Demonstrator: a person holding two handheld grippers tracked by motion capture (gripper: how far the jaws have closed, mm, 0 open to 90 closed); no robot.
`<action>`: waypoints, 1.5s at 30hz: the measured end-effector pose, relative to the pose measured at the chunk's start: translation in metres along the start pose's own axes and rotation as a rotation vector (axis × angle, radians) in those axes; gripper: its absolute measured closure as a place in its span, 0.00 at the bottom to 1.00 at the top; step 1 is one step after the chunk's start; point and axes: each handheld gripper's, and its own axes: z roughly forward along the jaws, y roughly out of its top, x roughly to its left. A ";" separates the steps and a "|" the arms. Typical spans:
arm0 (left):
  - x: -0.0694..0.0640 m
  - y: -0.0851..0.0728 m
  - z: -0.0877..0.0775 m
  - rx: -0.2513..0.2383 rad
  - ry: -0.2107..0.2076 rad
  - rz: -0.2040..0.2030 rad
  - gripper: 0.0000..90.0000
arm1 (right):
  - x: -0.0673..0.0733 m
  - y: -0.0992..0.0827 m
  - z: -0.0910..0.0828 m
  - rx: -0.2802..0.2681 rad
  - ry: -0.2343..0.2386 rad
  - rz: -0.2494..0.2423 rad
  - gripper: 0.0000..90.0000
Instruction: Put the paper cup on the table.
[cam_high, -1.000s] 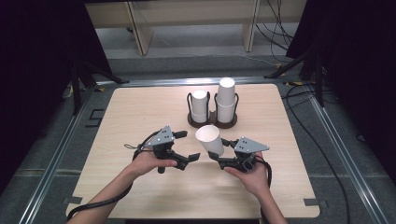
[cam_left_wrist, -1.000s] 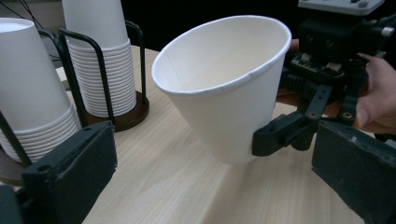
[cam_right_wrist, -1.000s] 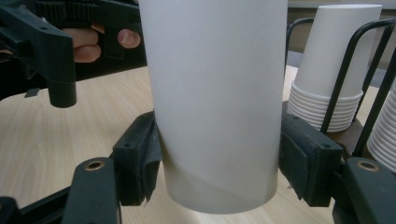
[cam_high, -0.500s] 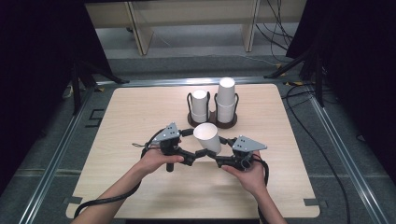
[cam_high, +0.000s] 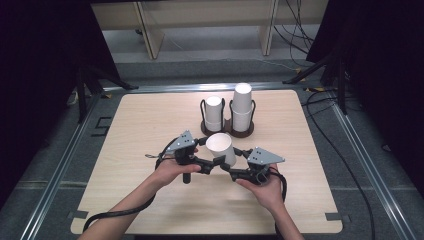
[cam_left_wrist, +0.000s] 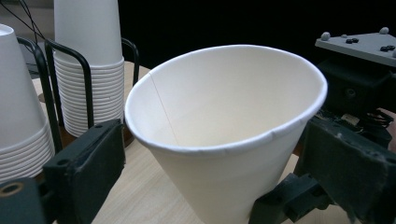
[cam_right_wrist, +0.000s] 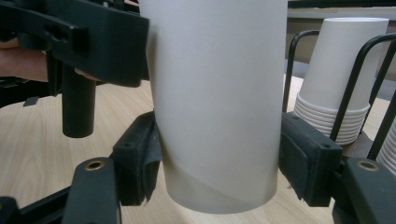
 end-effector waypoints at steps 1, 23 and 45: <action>0.000 0.000 0.001 0.001 -0.003 -0.002 0.08 | 0.001 0.000 0.001 -0.006 0.004 0.010 0.39; -0.005 0.002 0.004 0.000 0.000 0.084 0.27 | 0.001 -0.002 0.006 0.017 0.029 0.035 0.33; -0.004 0.012 -0.031 0.011 0.124 0.201 0.29 | -0.001 -0.004 -0.008 0.091 -0.001 0.080 0.25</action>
